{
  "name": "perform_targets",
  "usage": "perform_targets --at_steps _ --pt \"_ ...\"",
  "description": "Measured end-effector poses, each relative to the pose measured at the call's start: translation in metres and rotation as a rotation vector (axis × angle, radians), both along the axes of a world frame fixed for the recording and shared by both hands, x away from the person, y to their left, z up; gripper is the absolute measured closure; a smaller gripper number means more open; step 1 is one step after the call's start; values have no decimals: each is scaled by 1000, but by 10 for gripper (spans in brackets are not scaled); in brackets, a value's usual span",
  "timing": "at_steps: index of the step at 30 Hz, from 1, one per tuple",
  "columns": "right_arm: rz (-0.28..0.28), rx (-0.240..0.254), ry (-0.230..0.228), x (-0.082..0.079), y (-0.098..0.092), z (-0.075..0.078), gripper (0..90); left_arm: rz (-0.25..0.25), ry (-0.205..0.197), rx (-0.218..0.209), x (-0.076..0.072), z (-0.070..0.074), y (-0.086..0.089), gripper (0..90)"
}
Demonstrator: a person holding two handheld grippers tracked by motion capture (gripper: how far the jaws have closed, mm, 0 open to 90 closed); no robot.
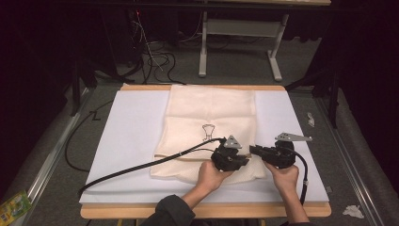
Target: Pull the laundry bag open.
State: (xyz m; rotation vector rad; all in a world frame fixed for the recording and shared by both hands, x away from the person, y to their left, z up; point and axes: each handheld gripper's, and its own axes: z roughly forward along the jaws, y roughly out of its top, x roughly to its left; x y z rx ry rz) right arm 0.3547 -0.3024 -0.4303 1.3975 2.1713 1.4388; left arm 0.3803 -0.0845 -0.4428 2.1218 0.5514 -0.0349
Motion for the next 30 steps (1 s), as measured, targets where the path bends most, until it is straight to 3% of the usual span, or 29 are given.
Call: perform_targets --at_steps 5,30 --pt "0 2 5 0 2 1 852 9 6 9 3 1 1 857" --pt "12 -23 5 -1 -1 0 851 -13 14 20 5 4 4 867"
